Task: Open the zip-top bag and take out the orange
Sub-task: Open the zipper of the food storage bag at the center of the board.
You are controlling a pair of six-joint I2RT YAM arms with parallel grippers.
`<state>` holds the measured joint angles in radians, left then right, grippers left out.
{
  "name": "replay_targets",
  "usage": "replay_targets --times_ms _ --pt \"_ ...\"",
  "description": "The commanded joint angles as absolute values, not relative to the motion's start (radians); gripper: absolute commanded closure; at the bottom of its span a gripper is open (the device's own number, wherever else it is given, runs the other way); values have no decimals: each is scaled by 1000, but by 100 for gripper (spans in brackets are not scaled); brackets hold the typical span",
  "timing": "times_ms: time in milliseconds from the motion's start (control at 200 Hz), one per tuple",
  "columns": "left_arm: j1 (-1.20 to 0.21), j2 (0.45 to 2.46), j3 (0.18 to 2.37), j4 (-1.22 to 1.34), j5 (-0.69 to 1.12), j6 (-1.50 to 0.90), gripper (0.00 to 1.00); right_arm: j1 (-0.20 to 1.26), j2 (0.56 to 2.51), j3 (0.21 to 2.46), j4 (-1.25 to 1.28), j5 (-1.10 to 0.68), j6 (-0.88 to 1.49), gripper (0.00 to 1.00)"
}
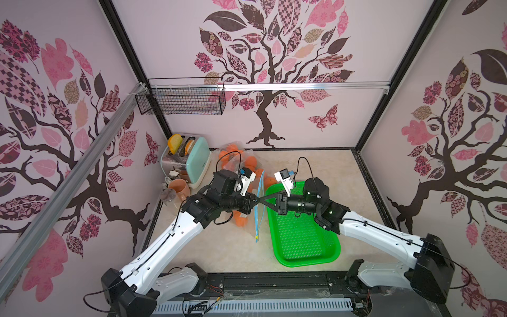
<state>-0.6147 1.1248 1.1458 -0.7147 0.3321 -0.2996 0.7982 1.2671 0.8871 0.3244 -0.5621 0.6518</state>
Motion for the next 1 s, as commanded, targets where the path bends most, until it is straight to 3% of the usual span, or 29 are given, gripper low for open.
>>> replay_targets --times_ms 0,475,575,780,995 --pt "-611 1122 1144 -686 346 -303 100 804 1273 935 286 -522 660 96" --pt "-612 1093 1140 -700 347 -340 100 806 1317 969 -65 -129 611 86" --pt "-612 1098 1132 -703 340 -357 100 810 1291 975 -93 -81 600 79" --pt "-612 1111 1097 -645 354 -396 100 810 1247 948 80 -181 570 79" --pt "-612 1117 1108 -630 350 -403 100 811 1308 998 90 -267 586 80"
